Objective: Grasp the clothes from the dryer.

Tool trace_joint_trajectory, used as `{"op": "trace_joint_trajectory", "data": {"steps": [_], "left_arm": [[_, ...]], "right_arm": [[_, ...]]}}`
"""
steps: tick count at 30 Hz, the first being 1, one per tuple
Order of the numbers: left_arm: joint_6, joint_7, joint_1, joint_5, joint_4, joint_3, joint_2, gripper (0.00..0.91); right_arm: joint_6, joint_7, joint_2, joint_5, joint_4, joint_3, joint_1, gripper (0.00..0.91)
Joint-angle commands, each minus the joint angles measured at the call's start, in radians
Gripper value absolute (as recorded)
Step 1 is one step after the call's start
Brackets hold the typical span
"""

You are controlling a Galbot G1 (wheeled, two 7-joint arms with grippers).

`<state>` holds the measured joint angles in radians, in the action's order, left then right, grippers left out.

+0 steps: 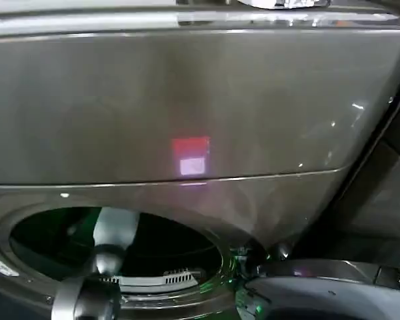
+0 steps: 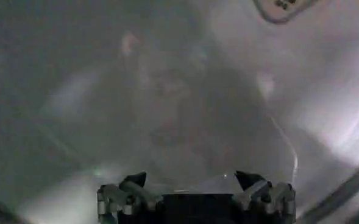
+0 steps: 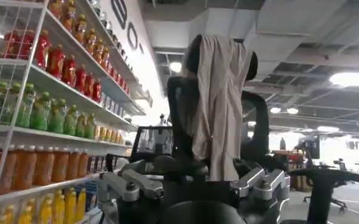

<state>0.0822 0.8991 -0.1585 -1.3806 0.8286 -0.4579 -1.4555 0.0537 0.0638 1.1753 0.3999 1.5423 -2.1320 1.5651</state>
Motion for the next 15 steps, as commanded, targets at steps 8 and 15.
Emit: {"op": "trace_joint_trajectory", "data": {"steps": [8,15], "left_arm": [[-0.009,0.209,0.063,-0.215,-0.080,0.037,0.029,0.907],[0.009,0.061,0.078,-0.204,-0.168,0.038,0.025,0.907]], "right_arm": [[-0.013,-0.002,0.010,-0.011,-0.010,0.020,-0.007,0.907],[-0.022,-0.002,0.015,-0.017,-0.017,0.035,-0.011,0.907]]}}
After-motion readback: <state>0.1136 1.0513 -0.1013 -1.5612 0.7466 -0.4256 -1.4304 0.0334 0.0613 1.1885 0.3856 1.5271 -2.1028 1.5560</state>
